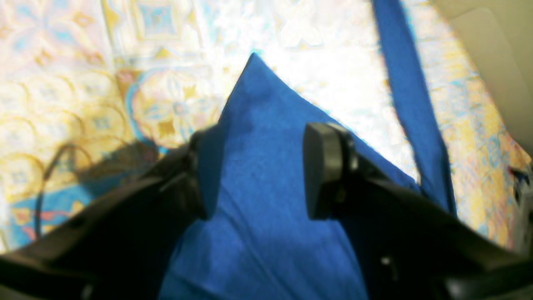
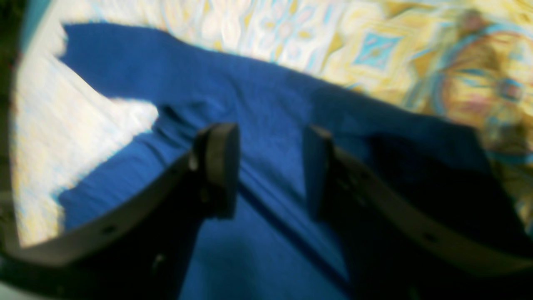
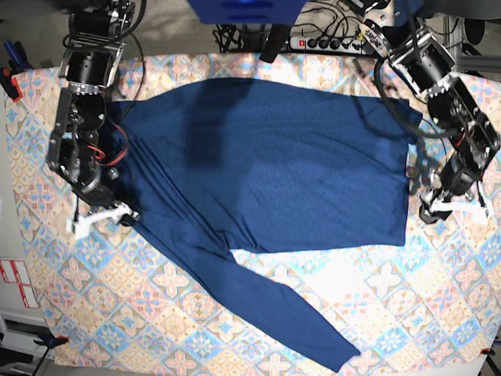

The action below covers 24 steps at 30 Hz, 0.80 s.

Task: Fold the T-shirt properly
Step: 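Release the shoulders and move both grippers down the shirt's side edges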

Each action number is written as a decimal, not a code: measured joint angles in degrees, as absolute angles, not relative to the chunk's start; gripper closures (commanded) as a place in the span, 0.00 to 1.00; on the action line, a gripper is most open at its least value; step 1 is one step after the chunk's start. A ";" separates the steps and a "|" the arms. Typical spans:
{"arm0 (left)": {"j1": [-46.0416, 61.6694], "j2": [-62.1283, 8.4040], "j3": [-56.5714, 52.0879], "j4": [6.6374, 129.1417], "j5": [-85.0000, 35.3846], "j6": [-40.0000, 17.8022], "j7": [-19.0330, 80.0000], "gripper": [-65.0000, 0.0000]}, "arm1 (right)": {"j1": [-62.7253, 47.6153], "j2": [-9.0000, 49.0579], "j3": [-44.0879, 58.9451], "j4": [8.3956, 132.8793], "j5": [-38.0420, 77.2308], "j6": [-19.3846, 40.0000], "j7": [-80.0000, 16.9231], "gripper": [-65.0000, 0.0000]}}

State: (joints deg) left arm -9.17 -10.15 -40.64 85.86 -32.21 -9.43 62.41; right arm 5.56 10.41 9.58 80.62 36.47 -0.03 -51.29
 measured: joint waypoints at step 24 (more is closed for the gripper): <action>-27.77 -15.66 -24.93 33.58 -24.71 -9.34 22.61 0.53 | 7.84 10.68 5.23 80.84 29.65 -0.03 -51.00 0.62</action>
